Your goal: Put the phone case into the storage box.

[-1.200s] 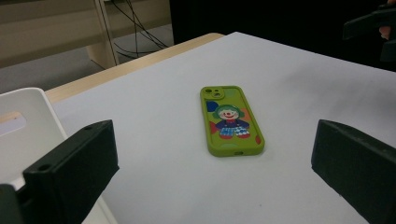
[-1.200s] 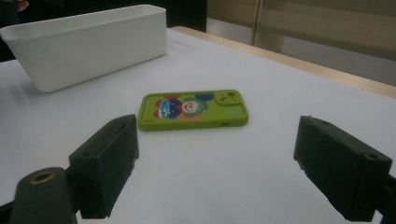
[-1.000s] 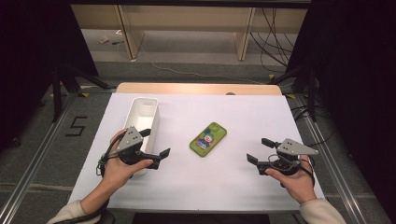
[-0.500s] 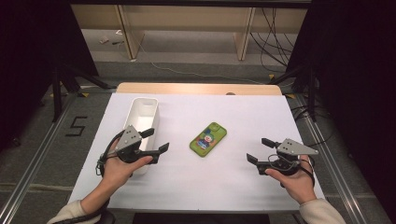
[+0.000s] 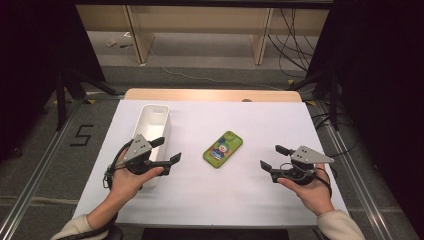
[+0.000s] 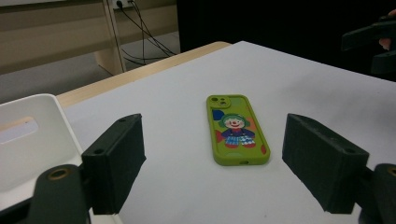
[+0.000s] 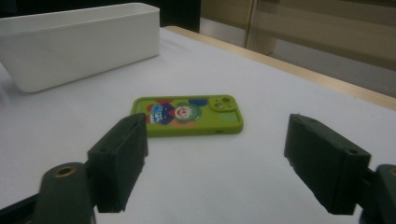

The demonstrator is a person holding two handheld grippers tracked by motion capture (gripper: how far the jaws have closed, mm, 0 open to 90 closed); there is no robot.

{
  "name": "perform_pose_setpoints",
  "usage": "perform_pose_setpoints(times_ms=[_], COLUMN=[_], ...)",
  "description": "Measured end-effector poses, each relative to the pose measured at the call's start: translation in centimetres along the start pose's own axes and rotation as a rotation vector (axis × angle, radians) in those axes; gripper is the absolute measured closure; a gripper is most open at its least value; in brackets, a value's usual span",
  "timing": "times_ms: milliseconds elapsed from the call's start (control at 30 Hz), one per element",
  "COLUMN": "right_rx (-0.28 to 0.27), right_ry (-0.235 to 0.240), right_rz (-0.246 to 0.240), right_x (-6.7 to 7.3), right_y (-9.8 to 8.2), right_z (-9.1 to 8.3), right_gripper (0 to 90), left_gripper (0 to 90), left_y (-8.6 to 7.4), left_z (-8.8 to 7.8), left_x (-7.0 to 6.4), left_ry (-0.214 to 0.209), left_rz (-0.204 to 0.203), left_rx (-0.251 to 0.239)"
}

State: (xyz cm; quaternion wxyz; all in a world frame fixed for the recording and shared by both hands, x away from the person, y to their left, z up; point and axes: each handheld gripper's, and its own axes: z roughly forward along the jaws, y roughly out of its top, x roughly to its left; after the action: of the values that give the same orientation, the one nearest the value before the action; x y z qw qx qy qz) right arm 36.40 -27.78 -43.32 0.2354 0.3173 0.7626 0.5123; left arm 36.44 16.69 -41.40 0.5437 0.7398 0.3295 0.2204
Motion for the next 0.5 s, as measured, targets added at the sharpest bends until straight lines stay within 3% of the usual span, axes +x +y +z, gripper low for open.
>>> perform_pose_setpoints(times_ms=[167, 200, 233, 267, 300, 333, 400, 500], right_rx=[-0.011, 0.003, 0.015, 0.015, 0.035, 0.035, 0.045, 0.045], right_ry=[0.004, 0.026, 0.035, 0.035, 0.048, 0.048, 0.052, 0.056], right_rz=[-0.021, -0.032, -0.035, -0.035, -0.041, -0.041, -0.044, -0.046], right_x=[0.1, 0.2, 0.2, 0.2, 0.3, 0.3, 0.5, 0.6], right_y=[0.5, 0.9, 1.0, 1.0, 1.2, 1.2, 1.7, 2.1], right_z=[0.8, 1.4, 1.6, 1.6, 2.0, 2.0, 2.7, 3.3], right_gripper=[43.7, 59.0, 65.3, 65.3, 78.2, 78.2, 89.4, 90.0], left_gripper=[20.5, 20.5, 20.5, 20.5, 20.4, 20.4, 20.4, 20.3], left_y=[0.0, -0.1, -0.1, -0.1, -0.1, -0.1, -0.1, -0.1], left_z=[0.1, 0.1, 0.2, 0.2, 0.2, 0.2, 0.2, 0.2], left_x=[0.0, 0.0, 0.0, 0.0, -0.1, -0.1, -0.1, -0.1], left_ry=[-0.001, -0.005, -0.009, -0.009, -0.009, -0.009, -0.009, -0.005], left_rz=[-0.007, -0.008, -0.009, -0.009, -0.005, -0.005, -0.002, -0.008], left_rx=[-0.001, 0.002, 0.003, 0.003, 0.006, 0.006, 0.002, 0.000])
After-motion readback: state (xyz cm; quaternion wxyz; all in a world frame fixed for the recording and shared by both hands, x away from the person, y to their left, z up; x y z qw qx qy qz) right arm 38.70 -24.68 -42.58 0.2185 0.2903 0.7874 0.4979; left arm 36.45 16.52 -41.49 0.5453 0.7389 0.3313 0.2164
